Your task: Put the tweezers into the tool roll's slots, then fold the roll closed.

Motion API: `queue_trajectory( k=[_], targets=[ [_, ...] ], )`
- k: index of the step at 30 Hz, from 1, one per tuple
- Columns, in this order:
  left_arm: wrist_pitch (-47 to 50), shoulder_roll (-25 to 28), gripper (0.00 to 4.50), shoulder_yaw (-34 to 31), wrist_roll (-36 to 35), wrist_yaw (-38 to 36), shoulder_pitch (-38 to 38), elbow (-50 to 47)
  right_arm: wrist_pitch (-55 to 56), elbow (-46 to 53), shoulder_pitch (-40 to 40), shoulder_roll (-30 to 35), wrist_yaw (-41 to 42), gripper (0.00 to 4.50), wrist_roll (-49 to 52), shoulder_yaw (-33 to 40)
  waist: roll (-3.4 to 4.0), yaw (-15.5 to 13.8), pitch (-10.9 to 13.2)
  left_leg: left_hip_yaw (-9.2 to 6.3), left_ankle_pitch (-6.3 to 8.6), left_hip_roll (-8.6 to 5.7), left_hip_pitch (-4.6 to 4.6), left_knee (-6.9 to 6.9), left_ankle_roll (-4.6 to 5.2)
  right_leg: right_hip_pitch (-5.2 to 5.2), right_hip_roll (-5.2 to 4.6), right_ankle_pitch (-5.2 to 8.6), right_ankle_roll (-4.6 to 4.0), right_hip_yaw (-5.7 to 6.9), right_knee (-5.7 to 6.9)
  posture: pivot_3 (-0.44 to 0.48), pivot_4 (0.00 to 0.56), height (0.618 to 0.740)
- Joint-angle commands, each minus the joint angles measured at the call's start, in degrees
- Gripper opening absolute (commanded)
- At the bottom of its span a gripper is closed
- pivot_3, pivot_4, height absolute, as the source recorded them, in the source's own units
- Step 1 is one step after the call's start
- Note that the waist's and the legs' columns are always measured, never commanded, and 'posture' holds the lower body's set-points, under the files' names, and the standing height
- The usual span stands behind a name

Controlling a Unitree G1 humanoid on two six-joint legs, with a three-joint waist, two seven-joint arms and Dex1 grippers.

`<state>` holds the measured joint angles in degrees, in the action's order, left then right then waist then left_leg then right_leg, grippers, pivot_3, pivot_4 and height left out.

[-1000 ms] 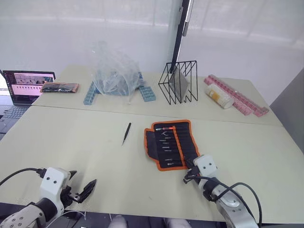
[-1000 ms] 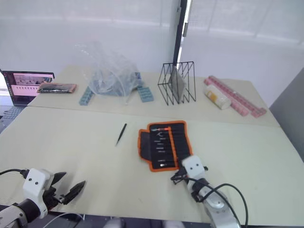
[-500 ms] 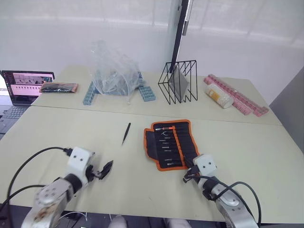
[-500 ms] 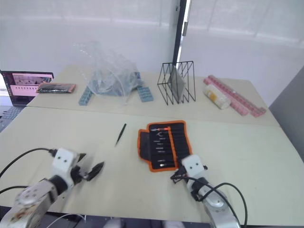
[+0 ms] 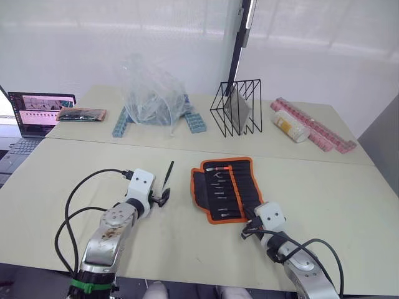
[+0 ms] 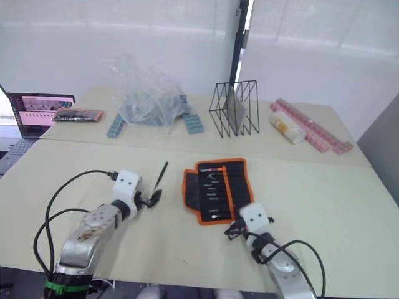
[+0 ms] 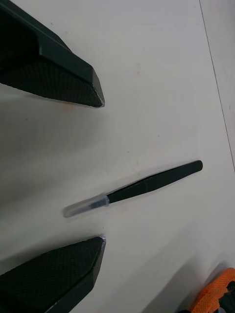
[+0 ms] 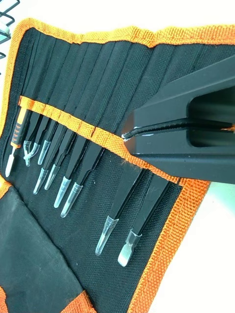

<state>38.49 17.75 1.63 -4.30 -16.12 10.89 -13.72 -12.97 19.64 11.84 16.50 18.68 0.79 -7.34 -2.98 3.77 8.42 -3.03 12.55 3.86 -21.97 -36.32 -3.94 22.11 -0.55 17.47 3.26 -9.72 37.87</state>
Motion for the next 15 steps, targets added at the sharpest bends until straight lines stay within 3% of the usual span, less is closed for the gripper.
queue_trajectory(
  k=[1, 5, 8, 15],
  targets=[
    [0.2, -1.6, 4.48, 2.4, 1.3, 1.0, 1.9, 4.1, -2.8, -2.9, 1.2, 0.4, 0.4, 0.00, -0.7, -1.2, 0.05, 0.0, 0.0, 0.00, 0.00, -0.01, 0.00, 0.00, 0.00, -0.01, 0.00, -0.01, 0.01, 0.00, 0.00, 0.000, 0.150, 0.720],
    [-0.1, -2.9, 4.48, 2.4, 1.3, 1.6, 3.9, 6.8, -2.9, -2.9, 1.1, 0.2, 0.3, 0.00, -0.8, -1.3, 0.12, -0.1, -0.1, -0.01, 0.00, -0.01, 0.02, 0.00, 0.00, -0.02, 0.00, -0.01, 0.02, 0.00, 0.00, 0.000, 0.150, 0.720],
    [-0.2, -3.4, 3.73, 2.5, 1.3, 1.8, 4.4, 7.5, -2.9, -2.8, 1.2, 0.1, 0.2, 0.00, -0.7, -1.3, 0.13, -0.1, -0.1, -0.01, 0.00, -0.02, 0.01, 0.00, 0.00, -0.05, 0.00, -0.01, 0.02, 0.00, -0.01, 0.000, 0.150, 0.720],
    [-0.5, -4.1, 1.35, 2.2, 0.8, 1.7, 4.1, 8.4, -2.9, -2.8, 1.3, 0.0, 0.1, 0.00, -0.7, -1.4, 0.15, 0.0, -0.1, -0.01, 0.00, -0.02, 0.00, 0.01, 0.00, -0.08, 0.00, -0.01, 0.03, 0.00, 0.00, 0.000, 0.150, 0.720]
  ],
)
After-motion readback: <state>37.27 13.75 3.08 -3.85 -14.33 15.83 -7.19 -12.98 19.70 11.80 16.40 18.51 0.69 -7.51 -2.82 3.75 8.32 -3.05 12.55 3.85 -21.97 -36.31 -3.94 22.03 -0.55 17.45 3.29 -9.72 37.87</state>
